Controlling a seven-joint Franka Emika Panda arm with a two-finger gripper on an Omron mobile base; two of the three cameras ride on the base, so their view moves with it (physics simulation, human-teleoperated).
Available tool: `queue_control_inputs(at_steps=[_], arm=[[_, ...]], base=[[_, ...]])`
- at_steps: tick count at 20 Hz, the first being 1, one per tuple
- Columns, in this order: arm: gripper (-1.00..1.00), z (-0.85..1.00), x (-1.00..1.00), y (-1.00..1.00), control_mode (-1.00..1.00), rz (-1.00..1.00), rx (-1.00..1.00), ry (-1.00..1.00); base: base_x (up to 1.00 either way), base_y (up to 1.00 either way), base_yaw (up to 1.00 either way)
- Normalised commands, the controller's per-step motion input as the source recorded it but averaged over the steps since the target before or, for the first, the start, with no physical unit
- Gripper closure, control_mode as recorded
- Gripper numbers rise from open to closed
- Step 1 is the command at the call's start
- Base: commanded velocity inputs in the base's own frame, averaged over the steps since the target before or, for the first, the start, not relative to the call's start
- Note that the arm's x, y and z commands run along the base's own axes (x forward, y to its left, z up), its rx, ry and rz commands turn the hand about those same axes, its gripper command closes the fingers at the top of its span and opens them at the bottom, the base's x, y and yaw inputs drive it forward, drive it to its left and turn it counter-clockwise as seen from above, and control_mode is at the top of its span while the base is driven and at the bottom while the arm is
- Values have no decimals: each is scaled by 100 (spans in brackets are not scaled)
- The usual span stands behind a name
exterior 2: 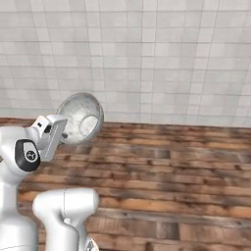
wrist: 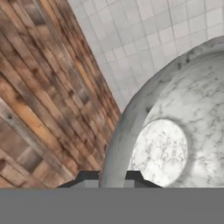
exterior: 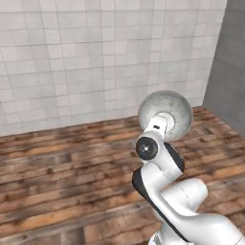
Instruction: Move the bowls from the cabinet to the plates on the dining table.
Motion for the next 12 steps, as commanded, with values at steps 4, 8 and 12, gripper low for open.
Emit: queue_control_inputs(at_steps=[4,8,12], arm=[[100,0,0,0,100,0,0,0],[100,0,0,0,100,0,0,0],[100,0,0,0,100,0,0,0]], base=[[100,0,55],[95,0,60],[83,-2,61]])
